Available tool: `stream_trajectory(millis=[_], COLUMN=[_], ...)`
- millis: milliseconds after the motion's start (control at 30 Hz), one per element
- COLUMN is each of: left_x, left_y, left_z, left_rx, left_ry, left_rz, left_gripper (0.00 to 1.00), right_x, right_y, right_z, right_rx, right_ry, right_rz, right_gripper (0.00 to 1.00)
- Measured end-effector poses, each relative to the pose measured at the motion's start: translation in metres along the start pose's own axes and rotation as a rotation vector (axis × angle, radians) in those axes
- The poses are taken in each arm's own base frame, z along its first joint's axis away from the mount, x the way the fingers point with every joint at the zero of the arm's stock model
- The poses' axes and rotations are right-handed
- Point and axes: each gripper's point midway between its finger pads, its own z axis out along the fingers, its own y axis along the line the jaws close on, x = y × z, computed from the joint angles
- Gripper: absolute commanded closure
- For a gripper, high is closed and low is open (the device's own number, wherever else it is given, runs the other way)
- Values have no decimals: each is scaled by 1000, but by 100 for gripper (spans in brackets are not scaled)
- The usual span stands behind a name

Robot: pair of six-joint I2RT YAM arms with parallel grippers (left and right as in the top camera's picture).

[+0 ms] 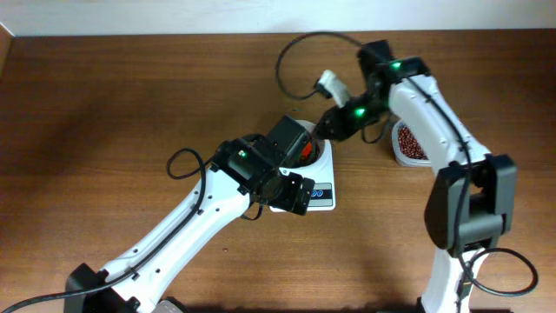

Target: Scoop item into bowl and weigh 50g on scale

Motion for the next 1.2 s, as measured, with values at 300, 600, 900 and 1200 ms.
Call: stream_trajectory(millis=[300, 600, 900, 1200], left_x=[0, 0, 0, 0], left_y=[0, 0, 0, 0], left_z=[0, 0, 0, 0], left_rx=[0, 0, 0, 0], left_ry=[0, 0, 0, 0], left_rz=[0, 0, 0, 0], left_gripper=[1, 1, 1, 1], right_x=[-10, -10, -21, 4], right_y=[1, 1, 26, -44], right_z=[-9, -9, -27, -128], right_rx=[-52, -53, -172, -137], right_ry=[-67, -67, -111, -289], right_rz=[0, 7, 47, 371], right_gripper=[96, 96, 96, 96])
